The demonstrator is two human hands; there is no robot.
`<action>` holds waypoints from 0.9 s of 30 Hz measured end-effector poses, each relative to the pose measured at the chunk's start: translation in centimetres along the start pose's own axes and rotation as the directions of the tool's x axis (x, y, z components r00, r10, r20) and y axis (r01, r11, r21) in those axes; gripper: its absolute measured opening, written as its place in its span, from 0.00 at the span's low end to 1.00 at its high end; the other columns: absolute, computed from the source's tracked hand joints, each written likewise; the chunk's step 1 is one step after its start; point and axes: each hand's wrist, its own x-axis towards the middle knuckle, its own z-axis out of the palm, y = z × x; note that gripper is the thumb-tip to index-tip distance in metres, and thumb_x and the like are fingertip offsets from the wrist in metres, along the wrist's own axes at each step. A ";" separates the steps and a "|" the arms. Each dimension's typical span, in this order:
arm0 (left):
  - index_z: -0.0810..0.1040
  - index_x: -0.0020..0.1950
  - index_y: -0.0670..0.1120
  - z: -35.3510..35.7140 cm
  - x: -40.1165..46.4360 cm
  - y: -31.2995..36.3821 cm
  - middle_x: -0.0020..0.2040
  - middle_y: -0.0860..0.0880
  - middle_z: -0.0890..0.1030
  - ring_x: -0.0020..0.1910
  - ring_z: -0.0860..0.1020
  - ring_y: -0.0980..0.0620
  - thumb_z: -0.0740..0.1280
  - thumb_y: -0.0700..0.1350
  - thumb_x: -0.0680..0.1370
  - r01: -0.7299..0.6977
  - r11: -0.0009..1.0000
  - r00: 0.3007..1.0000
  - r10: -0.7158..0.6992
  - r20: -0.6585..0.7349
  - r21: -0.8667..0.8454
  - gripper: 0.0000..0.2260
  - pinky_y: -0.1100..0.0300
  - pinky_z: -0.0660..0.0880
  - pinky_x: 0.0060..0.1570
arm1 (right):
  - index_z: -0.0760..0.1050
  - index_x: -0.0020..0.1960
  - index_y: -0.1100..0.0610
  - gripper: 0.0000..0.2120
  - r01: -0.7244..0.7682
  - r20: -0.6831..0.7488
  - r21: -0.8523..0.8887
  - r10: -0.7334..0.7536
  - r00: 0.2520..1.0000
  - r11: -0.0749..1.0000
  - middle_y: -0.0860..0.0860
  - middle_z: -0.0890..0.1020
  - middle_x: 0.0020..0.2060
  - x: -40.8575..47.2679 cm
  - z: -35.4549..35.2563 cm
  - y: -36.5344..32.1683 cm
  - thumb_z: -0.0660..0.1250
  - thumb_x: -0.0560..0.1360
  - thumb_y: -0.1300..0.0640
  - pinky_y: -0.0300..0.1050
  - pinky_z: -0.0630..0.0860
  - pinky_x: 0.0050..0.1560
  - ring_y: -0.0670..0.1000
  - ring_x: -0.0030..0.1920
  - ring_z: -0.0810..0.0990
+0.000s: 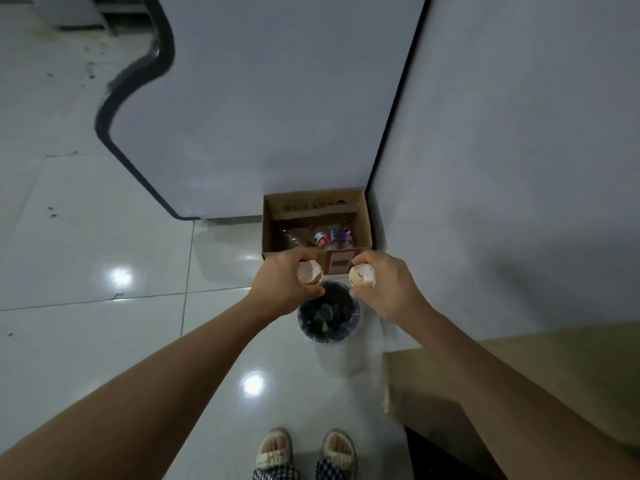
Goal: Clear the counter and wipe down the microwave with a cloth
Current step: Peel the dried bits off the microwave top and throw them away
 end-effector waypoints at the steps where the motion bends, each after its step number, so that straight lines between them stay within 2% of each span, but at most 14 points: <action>1: 0.75 0.60 0.51 1.2 0.5 -0.9 0.56 0.51 0.79 0.48 0.72 0.57 0.76 0.50 0.67 0.020 1.000 1.000 -0.020 0.000 -0.001 0.23 0.64 0.70 0.44 | 0.75 0.59 0.56 0.23 -0.012 0.005 0.001 0.012 1.000 1.000 0.52 0.79 0.56 0.5 1.1 1.0 0.76 0.66 0.58 0.46 0.75 0.56 0.53 0.55 0.76; 5: 0.75 0.61 0.50 6.3 3.0 -5.5 0.58 0.50 0.79 0.52 0.75 0.53 0.77 0.51 0.67 0.073 0.997 0.997 -0.073 0.031 0.007 0.25 0.62 0.72 0.46 | 0.75 0.58 0.57 0.22 -0.052 0.009 0.028 0.051 0.999 0.998 0.54 0.78 0.55 2.1 6.2 5.4 0.76 0.66 0.60 0.49 0.75 0.56 0.54 0.55 0.76; 10: 0.74 0.62 0.50 13.3 6.7 -11.3 0.61 0.49 0.78 0.55 0.76 0.50 0.77 0.51 0.66 0.109 0.994 0.993 -0.109 0.054 0.009 0.27 0.60 0.74 0.47 | 0.75 0.57 0.57 0.20 -0.064 0.028 0.007 0.063 0.998 0.998 0.54 0.78 0.53 5.0 13.3 11.4 0.76 0.66 0.60 0.47 0.74 0.52 0.55 0.53 0.76; 15: 0.74 0.61 0.51 20.5 11.1 -16.7 0.58 0.49 0.79 0.48 0.72 0.54 0.77 0.50 0.66 0.071 0.997 0.997 -0.073 0.040 0.032 0.25 0.61 0.72 0.43 | 0.74 0.59 0.56 0.22 -0.065 -0.004 -0.036 0.065 0.998 0.997 0.53 0.78 0.55 8.5 20.9 17.3 0.76 0.67 0.59 0.47 0.73 0.54 0.54 0.55 0.75; 19: 0.75 0.61 0.51 25.9 14.5 -20.7 0.58 0.49 0.79 0.49 0.72 0.53 0.77 0.50 0.66 0.040 0.997 0.998 -0.043 0.041 0.068 0.25 0.61 0.71 0.44 | 0.73 0.61 0.56 0.23 -0.052 0.002 -0.077 0.053 0.999 0.996 0.53 0.77 0.57 11.5 26.8 21.7 0.75 0.67 0.58 0.44 0.71 0.55 0.54 0.57 0.74; 24: 0.75 0.61 0.50 31.4 17.6 -24.4 0.57 0.49 0.79 0.54 0.76 0.49 0.77 0.49 0.66 -0.034 0.991 0.998 0.027 0.052 0.128 0.25 0.56 0.76 0.50 | 0.74 0.62 0.57 0.25 -0.043 -0.011 -0.101 0.042 0.999 0.994 0.53 0.77 0.58 14.3 32.5 26.1 0.76 0.67 0.59 0.43 0.70 0.56 0.53 0.59 0.75; 27: 0.75 0.62 0.50 33.7 19.2 -26.0 0.57 0.48 0.79 0.54 0.77 0.48 0.77 0.49 0.66 -0.073 0.985 0.997 0.068 0.040 0.159 0.26 0.55 0.76 0.51 | 0.72 0.64 0.58 0.26 -0.040 0.024 -0.129 0.043 0.999 0.991 0.54 0.77 0.60 15.5 35.0 28.0 0.76 0.67 0.60 0.44 0.71 0.57 0.54 0.60 0.75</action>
